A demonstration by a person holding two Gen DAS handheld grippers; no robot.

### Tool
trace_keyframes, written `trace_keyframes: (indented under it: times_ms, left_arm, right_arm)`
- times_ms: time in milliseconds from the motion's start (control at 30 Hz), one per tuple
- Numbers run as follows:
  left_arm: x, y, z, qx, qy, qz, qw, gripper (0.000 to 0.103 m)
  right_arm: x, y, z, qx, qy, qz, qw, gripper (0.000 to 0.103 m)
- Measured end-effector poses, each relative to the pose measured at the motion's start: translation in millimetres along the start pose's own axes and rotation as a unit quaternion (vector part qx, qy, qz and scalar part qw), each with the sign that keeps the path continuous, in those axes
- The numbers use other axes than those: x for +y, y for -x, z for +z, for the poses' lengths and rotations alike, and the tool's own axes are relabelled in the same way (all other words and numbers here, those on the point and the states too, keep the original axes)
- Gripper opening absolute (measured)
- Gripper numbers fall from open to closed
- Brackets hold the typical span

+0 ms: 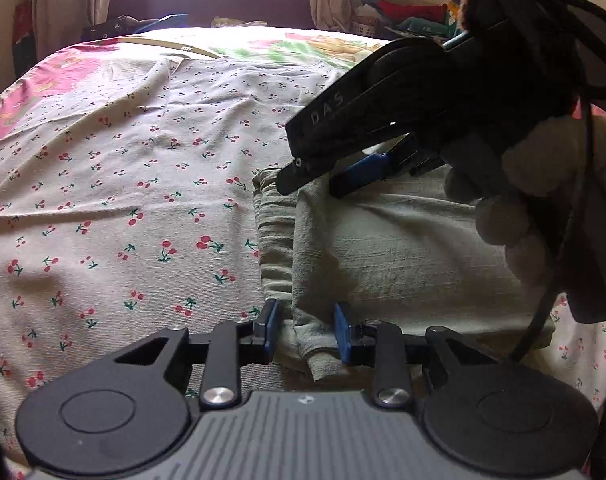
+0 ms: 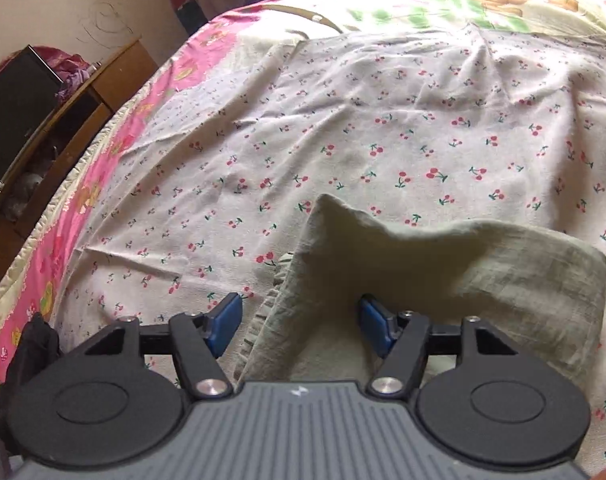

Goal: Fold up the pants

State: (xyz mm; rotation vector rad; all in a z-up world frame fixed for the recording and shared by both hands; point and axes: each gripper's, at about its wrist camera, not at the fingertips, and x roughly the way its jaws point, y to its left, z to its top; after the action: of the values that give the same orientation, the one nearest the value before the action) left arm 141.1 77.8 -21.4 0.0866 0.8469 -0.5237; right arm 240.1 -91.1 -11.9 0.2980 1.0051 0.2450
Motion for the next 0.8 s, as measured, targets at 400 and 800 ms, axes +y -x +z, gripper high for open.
trace_keyframes:
  times_ms: [400, 800]
  left_arm:
    - [30.4, 15.1, -4.2, -0.017, 0.025, 0.024, 0.9993, 0.021]
    - [41.7, 54.1, 12.1, -0.05, -0.012, 0.06, 0.9969, 0.024]
  right_arm:
    - [34.5, -7.9, 10.2, -0.033, 0.014, 0.009, 0.999, 0.005]
    - [-6.8, 103.2, -62.4, -0.13, 0.023, 0.046, 0.99, 0.039]
